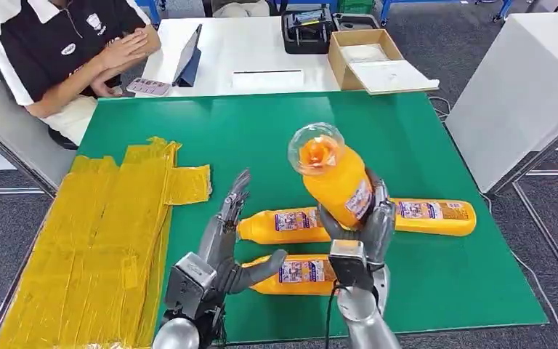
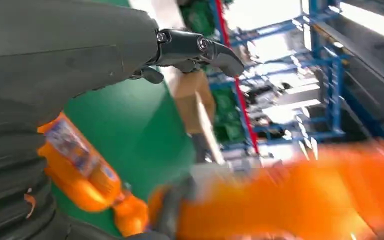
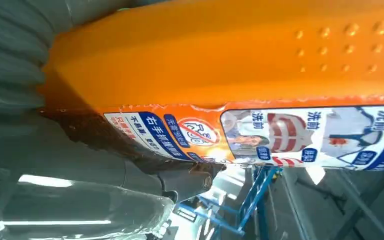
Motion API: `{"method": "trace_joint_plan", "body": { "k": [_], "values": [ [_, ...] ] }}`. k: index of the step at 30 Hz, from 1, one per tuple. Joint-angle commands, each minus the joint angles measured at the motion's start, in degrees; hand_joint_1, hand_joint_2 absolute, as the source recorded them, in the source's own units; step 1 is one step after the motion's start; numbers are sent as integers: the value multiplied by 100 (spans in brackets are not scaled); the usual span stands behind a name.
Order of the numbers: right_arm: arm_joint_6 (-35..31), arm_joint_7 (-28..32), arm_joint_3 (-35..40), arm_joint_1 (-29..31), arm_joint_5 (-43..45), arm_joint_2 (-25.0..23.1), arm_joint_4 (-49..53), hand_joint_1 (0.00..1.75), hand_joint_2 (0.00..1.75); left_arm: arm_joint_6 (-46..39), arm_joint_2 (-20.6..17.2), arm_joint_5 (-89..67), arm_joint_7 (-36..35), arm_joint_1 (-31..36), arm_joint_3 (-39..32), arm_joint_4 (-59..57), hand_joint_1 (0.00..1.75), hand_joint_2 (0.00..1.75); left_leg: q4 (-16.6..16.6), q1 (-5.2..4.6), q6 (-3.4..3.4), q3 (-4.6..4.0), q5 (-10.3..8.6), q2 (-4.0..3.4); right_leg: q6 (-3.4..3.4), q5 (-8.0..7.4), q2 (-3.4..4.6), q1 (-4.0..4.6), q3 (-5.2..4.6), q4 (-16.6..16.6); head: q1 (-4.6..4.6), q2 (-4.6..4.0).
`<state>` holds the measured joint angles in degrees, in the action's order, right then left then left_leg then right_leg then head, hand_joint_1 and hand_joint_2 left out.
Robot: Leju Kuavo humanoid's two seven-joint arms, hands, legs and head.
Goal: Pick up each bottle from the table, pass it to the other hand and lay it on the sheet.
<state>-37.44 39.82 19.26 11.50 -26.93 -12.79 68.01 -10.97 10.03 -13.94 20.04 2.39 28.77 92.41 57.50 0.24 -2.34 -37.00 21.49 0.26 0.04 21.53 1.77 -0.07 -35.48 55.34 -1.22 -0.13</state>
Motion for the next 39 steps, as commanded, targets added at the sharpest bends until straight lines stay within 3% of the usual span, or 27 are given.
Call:
{"method": "trace_joint_plan", "body": {
  "k": [1,13,18,20,25,30,39],
  "values": [
    [-256,18,10,783,-3,-233,-1045,175,175,25,-308,21,-138,268,402,302,0,175,1,-6,12,12,8,-11,1,8,-3,-5,7,6,-2,0],
    [-256,18,-2,1047,-199,-288,-1436,175,175,35,-209,35,-161,531,528,155,0,175,3,-6,13,1,6,-2,0,7,-10,-5,-2,8,-2,0],
    [-256,18,695,983,-437,-387,-1794,175,175,50,-157,75,-287,774,570,47,0,175,1,-3,17,4,6,-1,1,9,-13,-2,1,4,0,0],
    [-256,18,1097,1023,-153,-367,-1932,175,175,27,-162,90,-294,775,551,7,0,175,3,-10,24,14,14,-7,1,19,-16,-8,7,11,0,0],
    [-247,18,1265,1049,-80,-349,-1989,175,175,14,-169,101,-292,755,537,1,0,175,-3,-1,14,-3,2,0,1,6,-10,-2,-8,3,-2,0],
    [0,18,1908,1091,232,-259,-2111,175,175,44,-130,163,-278,809,545,-50,0,175,-1,0,14,-8,3,-5,0,5,-5,-1,-11,3,0,0],
    [-247,18,2706,1278,441,-246,-2810,175,175,231,27,312,-306,1018,566,-392,0,175,-4,-1,20,-4,0,12,0,10,-25,-1,-5,1,-2,0]
  ]
}}
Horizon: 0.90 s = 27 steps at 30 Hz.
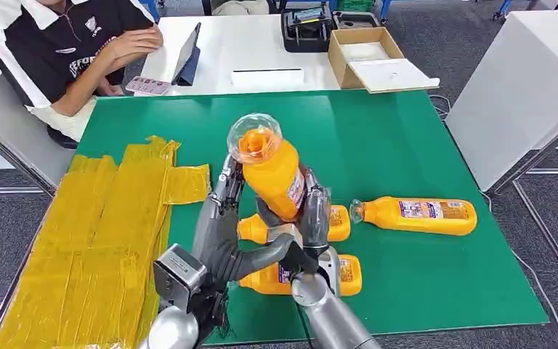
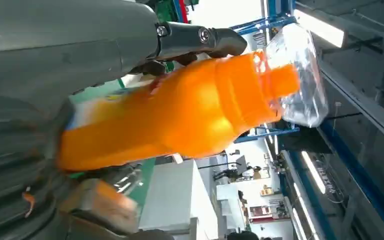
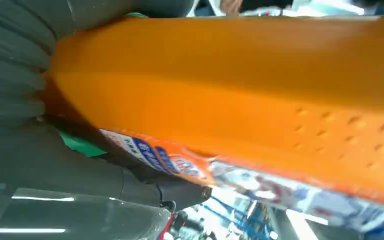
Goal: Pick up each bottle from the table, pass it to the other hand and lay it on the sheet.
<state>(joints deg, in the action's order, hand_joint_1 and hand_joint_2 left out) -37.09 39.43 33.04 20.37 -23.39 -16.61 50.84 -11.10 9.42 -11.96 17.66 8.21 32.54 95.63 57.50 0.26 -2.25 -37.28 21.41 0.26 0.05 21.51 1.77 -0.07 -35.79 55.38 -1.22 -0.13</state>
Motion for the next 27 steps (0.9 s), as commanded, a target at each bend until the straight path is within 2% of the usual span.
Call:
{"method": "trace_joint_plan", "body": {
  "k": [1,3,9,13,16,19,21,27],
  "values": [
    [-291,57,1400,430,43,124,-1217,175,175,269,106,132,-84,461,182,-770,0,175,-3,-5,14,28,10,14,-1,16,-30,-3,31,1,-2,0],
    [-291,57,1426,434,-123,83,-1386,175,175,288,130,145,-95,512,188,-909,0,175,-4,-3,12,25,8,6,-1,11,-19,-1,27,-4,-2,0],
    [-291,57,996,203,-1390,9,-1550,175,175,286,152,265,-54,642,188,-1153,0,175,-2,-3,13,25,7,18,-1,16,-32,-1,30,-1,-2,0],
    [-291,57,948,207,-1522,27,-1562,175,175,286,160,279,-61,661,180,-1141,0,175,-2,-1,15,22,4,25,0,16,-38,0,27,-1,-2,0],
    [-291,57,515,153,-2407,-45,-1659,175,175,279,167,317,-70,693,196,-1193,0,175,-2,-3,13,14,0,19,-1,12,-30,-2,16,0,-2,0],
    [-291,57,195,87,-3120,-70,-1698,175,175,240,157,368,-46,699,205,-1275,0,175,1,-8,22,32,10,39,-2,29,-62,-5,38,6,-4,0],
    [-291,57,160,100,-3233,-71,-1738,175,175,213,154,404,-29,688,173,-1284,0,175,-1,1,15,17,3,23,0,14,-34,2,21,-2,0,0],
    [-291,57,39,148,-3658,-44,-1638,175,175,227,159,454,-3,752,131,-1367,0,175,3,-7,23,31,13,29,-1,29,-51,-4,35,7,-2,0]
  ]
}}
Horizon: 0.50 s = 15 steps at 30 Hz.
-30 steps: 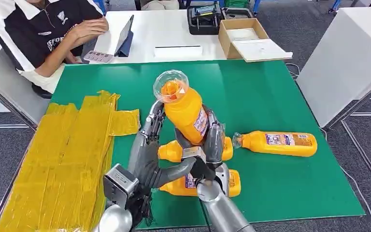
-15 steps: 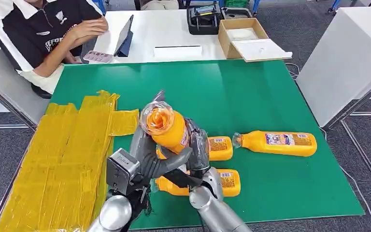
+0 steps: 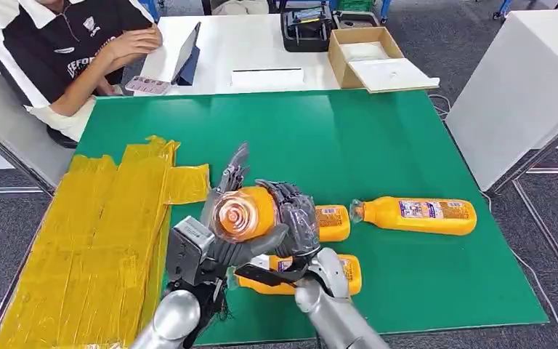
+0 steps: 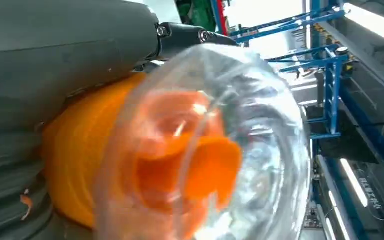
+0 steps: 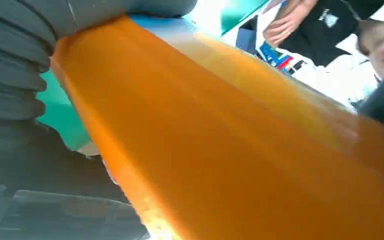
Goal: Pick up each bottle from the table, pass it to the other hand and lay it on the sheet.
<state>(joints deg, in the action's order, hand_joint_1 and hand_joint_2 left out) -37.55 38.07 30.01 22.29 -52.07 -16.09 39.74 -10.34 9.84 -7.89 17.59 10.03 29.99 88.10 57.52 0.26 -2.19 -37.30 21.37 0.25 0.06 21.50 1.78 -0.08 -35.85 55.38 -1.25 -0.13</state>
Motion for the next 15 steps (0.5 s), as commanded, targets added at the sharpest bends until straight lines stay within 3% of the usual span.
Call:
{"method": "trace_joint_plan", "body": {
  "k": [1,3,4,5,9,10,15],
  "values": [
    [-245,193,325,-13,-774,-127,-531,175,175,152,126,48,4,586,389,-627,0,175,1,-3,13,25,12,30,-1,23,-46,-1,32,5,-2,0],
    [-245,193,319,25,-695,-133,-484,175,175,160,133,76,14,587,377,-633,3,175,3,0,10,12,6,21,1,13,-31,2,17,4,-2,0],
    [-245,193,322,34,-665,-132,-465,175,175,160,134,96,20,587,363,-640,51,175,5,-1,14,18,11,26,0,20,-42,1,25,7,2,0],
    [-245,193,329,46,-631,-129,-454,175,175,159,132,111,27,595,348,-651,154,175,5,-3,15,20,12,26,0,22,-44,-1,26,9,-2,0],
    [-245,193,335,58,-588,-130,-451,175,175,159,128,117,33,602,343,-658,154,175,5,-4,13,19,11,23,0,21,-39,-2,24,9,0,0],
    [-245,193,347,73,-539,-125,-450,175,175,166,123,132,44,611,336,-666,175,175,4,3,9,9,6,17,1,11,-27,4,15,2,0,0],
    [-245,193,365,131,-227,-114,-410,175,175,181,80,224,110,670,354,-759,175,175,3,-1,10,11,5,18,0,12,-30,1,16,4,0,0]
  ]
}}
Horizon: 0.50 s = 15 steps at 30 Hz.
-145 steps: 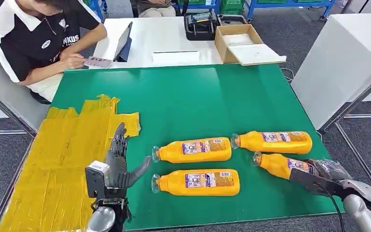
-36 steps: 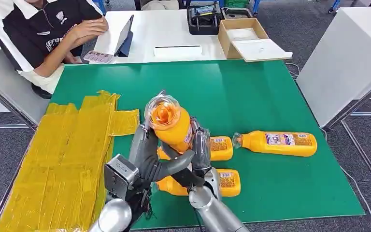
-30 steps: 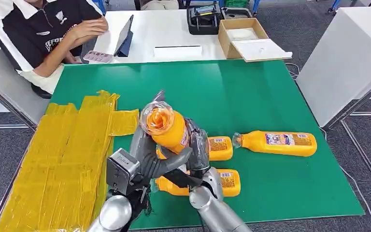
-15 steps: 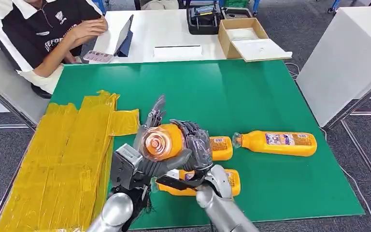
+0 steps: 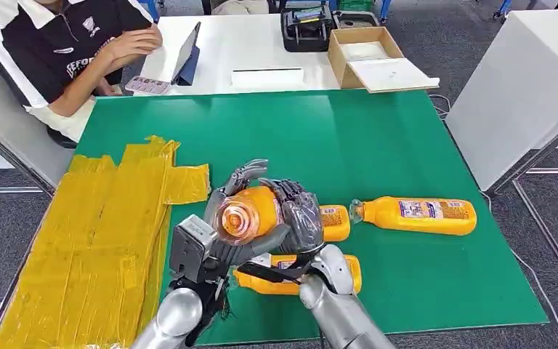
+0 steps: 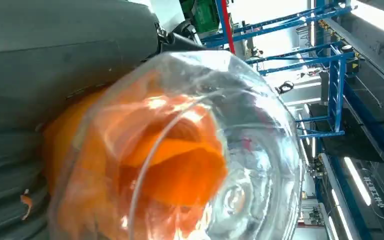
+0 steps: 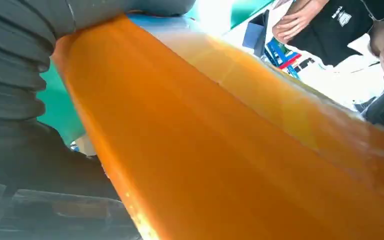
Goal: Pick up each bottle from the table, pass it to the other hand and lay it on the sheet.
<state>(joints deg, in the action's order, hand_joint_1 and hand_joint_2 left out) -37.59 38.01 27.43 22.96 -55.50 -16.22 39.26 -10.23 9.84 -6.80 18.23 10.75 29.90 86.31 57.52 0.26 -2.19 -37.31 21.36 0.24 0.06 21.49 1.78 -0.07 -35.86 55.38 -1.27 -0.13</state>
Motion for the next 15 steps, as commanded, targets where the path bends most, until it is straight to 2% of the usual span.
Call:
{"method": "trace_joint_plan", "body": {
  "k": [1,4,15],
  "values": [
    [-241,199,692,121,379,-92,-414,175,175,161,75,167,73,616,352,-622,175,175,4,-2,13,18,10,22,-1,18,-38,0,25,6,2,0],
    [-241,199,692,121,379,-92,-414,175,175,161,75,167,73,616,352,-622,175,175,2,-1,8,10,6,10,0,9,-19,1,14,3,2,0],
    [-241,199,561,13,898,-72,-187,175,175,109,80,299,160,605,300,-766,175,175,1,-5,13,23,11,18,-1,19,-33,-3,28,5,2,0]
  ]
}}
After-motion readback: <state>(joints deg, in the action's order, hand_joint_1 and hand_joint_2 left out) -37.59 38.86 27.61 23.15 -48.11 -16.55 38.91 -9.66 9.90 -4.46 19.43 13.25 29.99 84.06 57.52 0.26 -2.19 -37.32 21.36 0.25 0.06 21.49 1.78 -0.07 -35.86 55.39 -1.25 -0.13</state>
